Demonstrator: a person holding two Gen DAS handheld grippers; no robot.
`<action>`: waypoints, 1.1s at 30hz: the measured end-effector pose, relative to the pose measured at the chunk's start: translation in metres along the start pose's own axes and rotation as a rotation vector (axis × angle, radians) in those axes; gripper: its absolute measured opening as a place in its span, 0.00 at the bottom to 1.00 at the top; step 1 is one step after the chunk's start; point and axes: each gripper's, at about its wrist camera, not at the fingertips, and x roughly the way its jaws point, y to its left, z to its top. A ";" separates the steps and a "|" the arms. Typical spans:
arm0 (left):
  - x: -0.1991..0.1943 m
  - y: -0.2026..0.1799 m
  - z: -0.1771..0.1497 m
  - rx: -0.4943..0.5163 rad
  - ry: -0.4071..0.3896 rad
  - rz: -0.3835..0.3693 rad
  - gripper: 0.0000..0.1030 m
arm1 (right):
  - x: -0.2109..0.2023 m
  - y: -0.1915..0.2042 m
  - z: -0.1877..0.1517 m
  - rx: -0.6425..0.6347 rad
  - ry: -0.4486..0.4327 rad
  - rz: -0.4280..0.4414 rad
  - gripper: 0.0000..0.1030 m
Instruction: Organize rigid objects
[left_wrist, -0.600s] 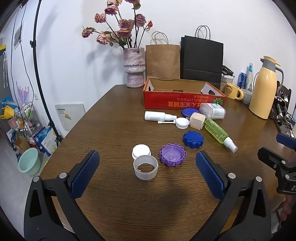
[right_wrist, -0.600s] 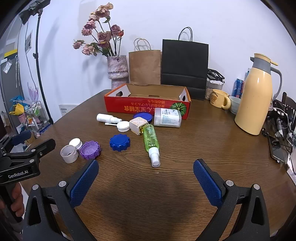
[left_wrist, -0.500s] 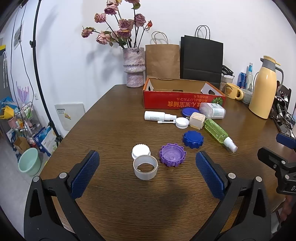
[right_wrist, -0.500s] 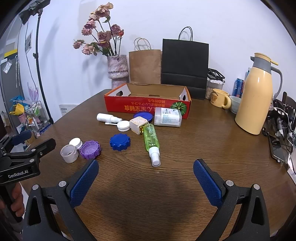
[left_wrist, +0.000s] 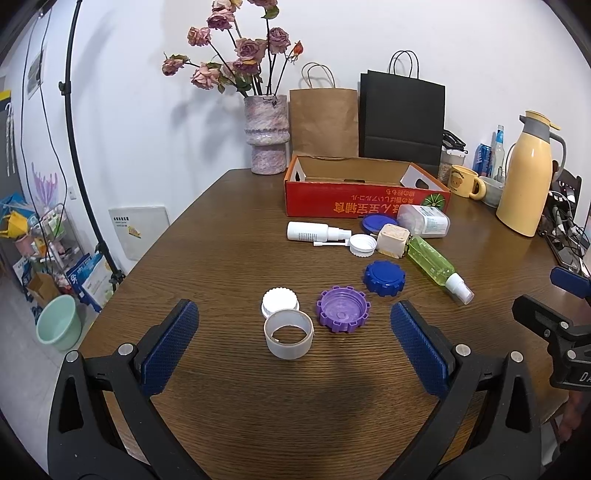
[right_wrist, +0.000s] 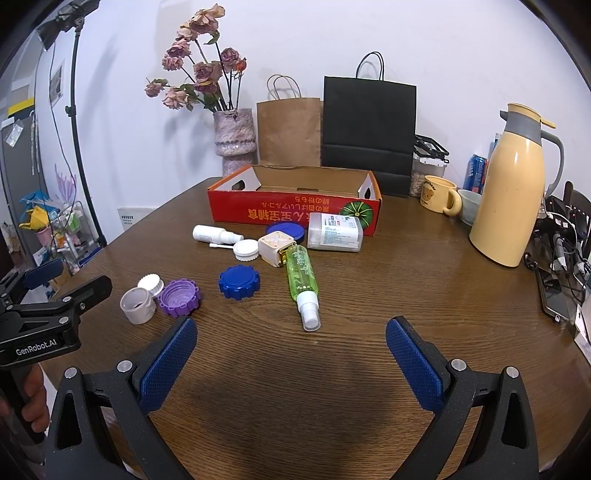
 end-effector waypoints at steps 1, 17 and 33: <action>0.000 0.000 0.000 0.000 0.000 0.000 1.00 | 0.000 0.000 0.000 0.000 0.000 0.000 1.00; 0.001 -0.001 0.002 0.000 -0.004 -0.005 1.00 | 0.001 -0.001 -0.001 0.004 -0.003 0.000 1.00; 0.000 -0.002 0.001 -0.002 -0.010 -0.004 1.00 | 0.000 -0.001 -0.001 0.005 -0.006 0.000 1.00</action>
